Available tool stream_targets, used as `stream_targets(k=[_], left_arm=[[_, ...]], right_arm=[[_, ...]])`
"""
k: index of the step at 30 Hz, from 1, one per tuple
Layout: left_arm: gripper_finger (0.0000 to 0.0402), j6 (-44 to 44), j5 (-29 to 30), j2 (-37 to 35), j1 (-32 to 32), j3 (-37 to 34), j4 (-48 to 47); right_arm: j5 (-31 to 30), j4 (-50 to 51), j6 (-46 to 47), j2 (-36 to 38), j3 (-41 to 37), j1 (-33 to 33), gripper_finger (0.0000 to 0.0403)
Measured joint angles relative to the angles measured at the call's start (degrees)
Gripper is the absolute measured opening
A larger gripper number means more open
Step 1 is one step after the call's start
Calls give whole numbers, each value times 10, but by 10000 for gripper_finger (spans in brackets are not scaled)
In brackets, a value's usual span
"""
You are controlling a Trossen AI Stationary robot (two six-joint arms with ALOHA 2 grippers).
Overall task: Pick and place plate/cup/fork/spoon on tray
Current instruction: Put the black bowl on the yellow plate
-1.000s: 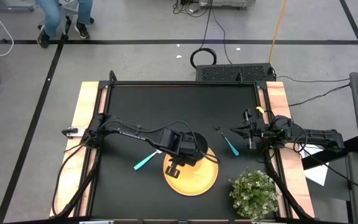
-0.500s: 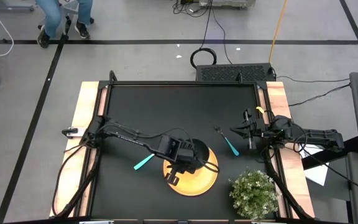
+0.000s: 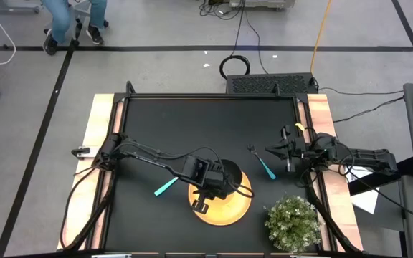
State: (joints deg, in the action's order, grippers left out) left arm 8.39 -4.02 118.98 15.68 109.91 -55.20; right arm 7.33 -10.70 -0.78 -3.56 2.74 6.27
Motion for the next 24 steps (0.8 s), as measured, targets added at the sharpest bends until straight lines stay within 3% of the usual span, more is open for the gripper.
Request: stream_targets(k=[24], left_arm=[[7, -61, 71, 29, 42, 0, 22]], right_arm=[[0, 13, -4, -3, 0, 0, 0]])
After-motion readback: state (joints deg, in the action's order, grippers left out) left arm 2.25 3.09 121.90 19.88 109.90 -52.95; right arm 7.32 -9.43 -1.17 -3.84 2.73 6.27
